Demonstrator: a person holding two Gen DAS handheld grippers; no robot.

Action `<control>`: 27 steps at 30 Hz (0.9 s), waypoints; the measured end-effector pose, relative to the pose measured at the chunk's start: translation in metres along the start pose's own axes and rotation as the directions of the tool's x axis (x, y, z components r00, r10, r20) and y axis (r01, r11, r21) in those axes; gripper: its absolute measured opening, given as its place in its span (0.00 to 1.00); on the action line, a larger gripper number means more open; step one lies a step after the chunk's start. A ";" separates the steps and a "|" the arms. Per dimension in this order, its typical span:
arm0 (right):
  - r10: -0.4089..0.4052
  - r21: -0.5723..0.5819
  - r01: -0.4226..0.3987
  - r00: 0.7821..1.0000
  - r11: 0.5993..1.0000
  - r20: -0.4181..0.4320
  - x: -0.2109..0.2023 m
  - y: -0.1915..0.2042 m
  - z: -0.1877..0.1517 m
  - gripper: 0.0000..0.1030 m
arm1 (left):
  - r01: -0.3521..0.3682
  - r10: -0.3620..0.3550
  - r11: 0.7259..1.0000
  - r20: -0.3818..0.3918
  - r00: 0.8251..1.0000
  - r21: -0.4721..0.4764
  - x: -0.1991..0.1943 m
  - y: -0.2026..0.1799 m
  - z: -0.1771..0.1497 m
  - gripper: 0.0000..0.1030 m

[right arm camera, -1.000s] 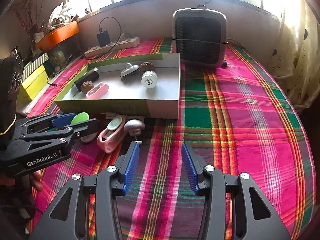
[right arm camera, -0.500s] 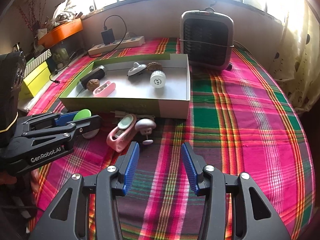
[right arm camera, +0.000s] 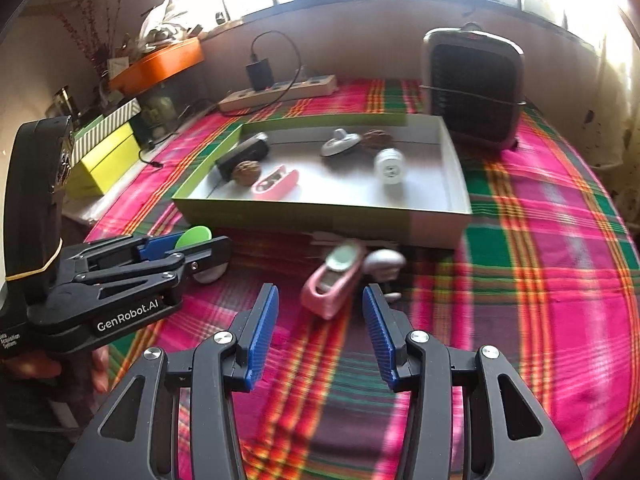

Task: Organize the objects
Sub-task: 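Close the right tool on the pink-and-mint clip while the left tool holds the mushroom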

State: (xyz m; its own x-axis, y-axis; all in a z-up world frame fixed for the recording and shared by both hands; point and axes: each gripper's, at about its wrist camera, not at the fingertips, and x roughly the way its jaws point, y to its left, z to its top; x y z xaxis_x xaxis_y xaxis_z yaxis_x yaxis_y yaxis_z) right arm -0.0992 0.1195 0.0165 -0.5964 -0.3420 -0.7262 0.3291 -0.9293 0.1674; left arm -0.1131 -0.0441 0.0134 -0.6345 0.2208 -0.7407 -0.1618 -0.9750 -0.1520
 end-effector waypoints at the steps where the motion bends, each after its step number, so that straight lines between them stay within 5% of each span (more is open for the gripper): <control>1: -0.001 -0.001 0.001 1.000 1.000 -0.004 0.003 0.001 0.001 0.44 | -0.003 0.003 1.000 0.001 1.000 -0.001 -0.001 0.002 0.000 0.30; 19: -0.065 0.026 0.066 0.997 0.997 -0.045 0.027 0.001 0.011 0.44 | 0.026 -0.026 1.000 -0.002 1.000 -0.017 0.000 0.012 -0.003 0.31; 27: -0.094 0.008 0.095 0.995 0.995 -0.042 0.026 0.000 0.010 0.30 | 0.026 -0.026 0.999 -0.002 1.000 -0.018 0.000 0.012 -0.003 0.31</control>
State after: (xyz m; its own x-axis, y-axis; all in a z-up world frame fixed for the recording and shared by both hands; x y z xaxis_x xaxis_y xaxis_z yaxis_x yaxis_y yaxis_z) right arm -0.1221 0.1090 0.0041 -0.5936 -0.2465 -0.7660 0.2648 -0.9588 0.1033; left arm -0.1132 -0.0555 0.0095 -0.6285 0.2462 -0.7379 -0.1647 -0.9692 -0.1831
